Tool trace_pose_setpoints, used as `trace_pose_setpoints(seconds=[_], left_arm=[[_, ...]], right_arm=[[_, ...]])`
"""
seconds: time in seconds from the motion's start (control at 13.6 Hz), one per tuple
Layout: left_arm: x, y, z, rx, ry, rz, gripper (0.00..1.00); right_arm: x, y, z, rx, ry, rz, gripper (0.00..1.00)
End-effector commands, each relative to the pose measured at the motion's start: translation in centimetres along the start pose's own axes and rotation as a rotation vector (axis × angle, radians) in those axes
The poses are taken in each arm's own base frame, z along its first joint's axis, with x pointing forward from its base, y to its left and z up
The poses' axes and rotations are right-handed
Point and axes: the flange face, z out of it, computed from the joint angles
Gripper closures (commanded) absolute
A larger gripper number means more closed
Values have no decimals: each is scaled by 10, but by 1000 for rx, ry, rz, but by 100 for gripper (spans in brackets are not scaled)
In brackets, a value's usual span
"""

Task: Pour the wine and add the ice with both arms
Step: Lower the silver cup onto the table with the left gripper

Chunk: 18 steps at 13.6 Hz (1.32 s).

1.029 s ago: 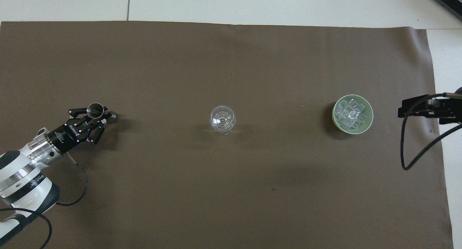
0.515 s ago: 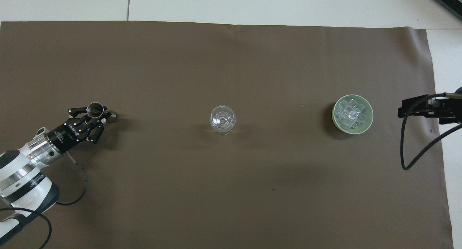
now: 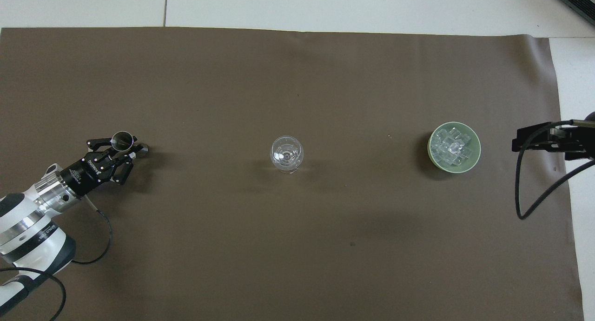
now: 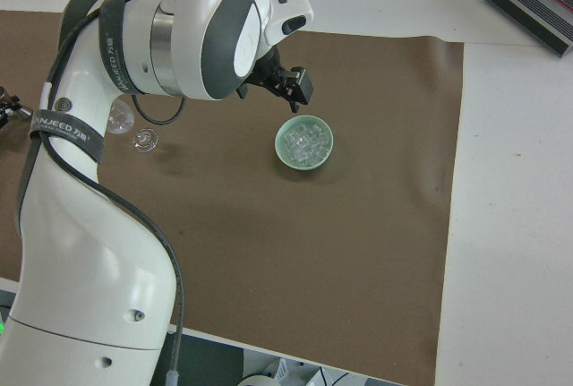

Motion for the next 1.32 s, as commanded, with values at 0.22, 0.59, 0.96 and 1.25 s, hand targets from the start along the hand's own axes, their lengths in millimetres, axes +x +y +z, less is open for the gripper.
trace_pose_setpoints(seconds=[0.22, 0.59, 0.96, 1.25], left_arm=[[2, 5, -3, -15, 0, 10, 68], [0, 7, -3, -17, -1, 15, 63], [-2, 10, -7, -23, -1, 16, 0], [-3, 14, -22, -2, 24, 41, 0]], right_arm=[[-6, 2, -1, -5, -3, -24, 0], [-6, 2, -1, -5, -3, -24, 0], [-6, 0, 0, -5, 3, -19, 0], [-8, 1, 7, 0, 27, -16, 0]])
